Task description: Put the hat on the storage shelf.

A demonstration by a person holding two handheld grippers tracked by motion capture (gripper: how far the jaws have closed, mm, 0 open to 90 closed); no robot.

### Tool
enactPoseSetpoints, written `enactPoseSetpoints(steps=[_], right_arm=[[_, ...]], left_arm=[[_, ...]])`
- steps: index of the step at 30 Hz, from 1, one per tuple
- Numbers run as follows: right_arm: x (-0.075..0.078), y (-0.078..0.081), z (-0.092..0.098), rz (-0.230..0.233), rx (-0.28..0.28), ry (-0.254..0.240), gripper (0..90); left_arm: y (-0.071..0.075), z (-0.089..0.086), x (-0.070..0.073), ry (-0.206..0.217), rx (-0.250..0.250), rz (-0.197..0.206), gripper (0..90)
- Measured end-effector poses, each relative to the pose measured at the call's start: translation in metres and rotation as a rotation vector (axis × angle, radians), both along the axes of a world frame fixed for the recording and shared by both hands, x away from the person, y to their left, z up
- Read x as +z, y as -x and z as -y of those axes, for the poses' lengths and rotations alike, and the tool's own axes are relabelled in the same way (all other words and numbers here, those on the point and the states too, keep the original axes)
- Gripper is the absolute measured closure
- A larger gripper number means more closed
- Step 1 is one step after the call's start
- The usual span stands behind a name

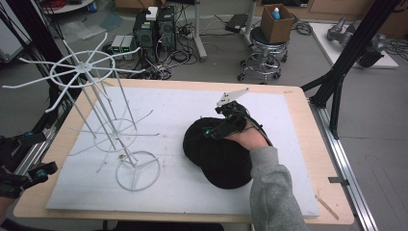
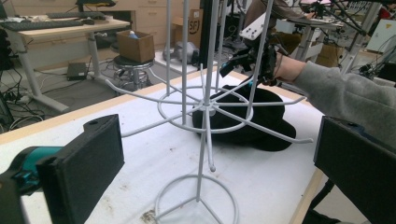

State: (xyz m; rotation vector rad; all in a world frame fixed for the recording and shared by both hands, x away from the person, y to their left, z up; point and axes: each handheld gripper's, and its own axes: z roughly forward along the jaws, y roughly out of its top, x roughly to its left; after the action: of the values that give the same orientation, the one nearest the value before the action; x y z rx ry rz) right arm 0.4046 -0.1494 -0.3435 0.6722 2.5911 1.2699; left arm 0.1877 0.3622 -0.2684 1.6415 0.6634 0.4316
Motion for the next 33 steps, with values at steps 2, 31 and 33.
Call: enactPoseSetpoints(steps=[2,31,33], right_arm=[[-0.003,-0.003,0.001,-0.014,-0.005,0.009,1.4],[-0.024,-0.015,0.002,-0.120,-0.012,0.063,35.7],[-0.023,-0.015,0.002,-0.113,-0.023,0.076,41.2]], left_arm=[[0.000,0.000,0.000,-0.002,0.001,-0.001,1.8],[0.004,-0.003,-0.001,0.001,0.016,0.005,1.8],[0.004,-0.004,-0.001,0.004,0.019,0.012,1.8]])
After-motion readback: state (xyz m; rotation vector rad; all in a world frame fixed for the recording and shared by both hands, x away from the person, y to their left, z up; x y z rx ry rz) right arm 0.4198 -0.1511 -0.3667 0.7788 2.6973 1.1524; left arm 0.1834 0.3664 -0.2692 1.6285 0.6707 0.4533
